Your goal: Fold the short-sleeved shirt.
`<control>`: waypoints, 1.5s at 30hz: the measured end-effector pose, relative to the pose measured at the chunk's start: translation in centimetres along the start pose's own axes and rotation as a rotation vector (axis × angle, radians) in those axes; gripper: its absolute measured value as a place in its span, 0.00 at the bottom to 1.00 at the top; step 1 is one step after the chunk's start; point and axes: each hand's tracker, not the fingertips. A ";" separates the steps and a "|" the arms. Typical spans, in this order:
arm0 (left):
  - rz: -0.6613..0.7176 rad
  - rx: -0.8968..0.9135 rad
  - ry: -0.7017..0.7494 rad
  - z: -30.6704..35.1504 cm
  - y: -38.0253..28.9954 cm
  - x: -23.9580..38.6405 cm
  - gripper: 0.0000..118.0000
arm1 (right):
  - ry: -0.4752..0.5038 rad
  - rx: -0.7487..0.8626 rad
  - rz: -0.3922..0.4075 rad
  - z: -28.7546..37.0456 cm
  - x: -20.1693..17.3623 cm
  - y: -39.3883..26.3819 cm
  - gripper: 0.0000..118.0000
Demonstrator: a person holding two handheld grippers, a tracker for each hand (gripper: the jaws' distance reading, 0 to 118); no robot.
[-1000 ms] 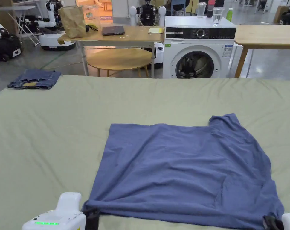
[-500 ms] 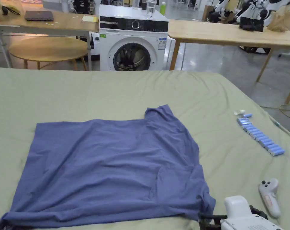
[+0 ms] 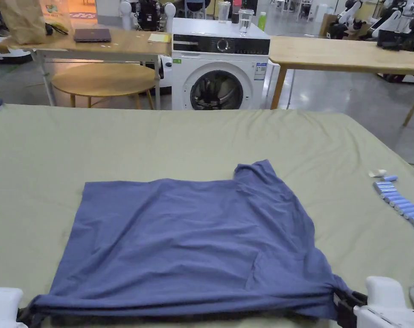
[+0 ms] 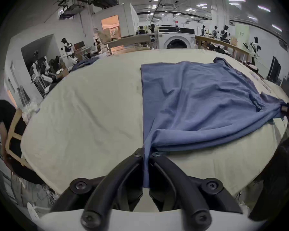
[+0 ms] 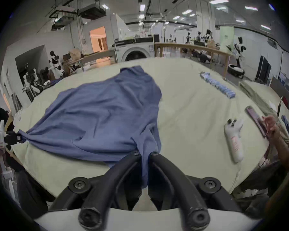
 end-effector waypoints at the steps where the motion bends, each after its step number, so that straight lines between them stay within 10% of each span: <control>1: -0.015 0.029 0.014 0.1 0.9 0.0 0.00 | -0.002 0.019 0.007 0.1 -0.6 0.8 0.02; 18: 0.004 -0.138 0.025 -16.0 11.9 -0.1 0.00 | -0.121 -0.113 0.107 -18.6 -3.8 10.9 0.02; 20: 0.033 -0.107 0.012 -15.0 11.5 -0.1 0.23 | -0.115 -0.092 0.101 -17.9 -3.6 10.4 0.04; 21: 0.050 -0.064 -0.014 -14.2 11.3 -0.2 0.45 | -0.093 -0.060 0.095 -16.8 -3.5 10.2 0.12; 22: 0.054 -0.037 -0.025 -13.0 10.9 -0.2 0.72 | -0.092 -0.039 0.097 -15.7 -3.6 10.1 0.43; 24: 0.050 0.089 -0.015 -9.6 10.0 0.4 0.80 | -0.089 -0.008 0.113 -12.7 -4.7 9.4 0.89; 30: 0.055 0.247 -0.040 -0.1 4.5 4.2 0.79 | 0.068 0.259 0.198 -1.7 -9.6 4.3 0.91; 32: 0.049 0.245 -0.020 1.5 2.4 5.4 0.58 | 0.110 0.267 0.203 0.4 -11.2 2.6 0.74; 33: 0.053 0.238 -0.032 2.3 1.3 5.7 0.27 | 0.129 0.290 0.186 1.5 -11.8 1.9 0.47; 34: 0.064 0.240 -0.040 2.7 0.5 6.0 0.00 | 0.118 0.291 0.186 2.0 -12.3 1.3 0.00; 45: 0.129 0.163 -0.016 2.1 -1.7 4.4 0.00 | 0.114 0.238 0.203 1.6 -14.5 -1.1 0.00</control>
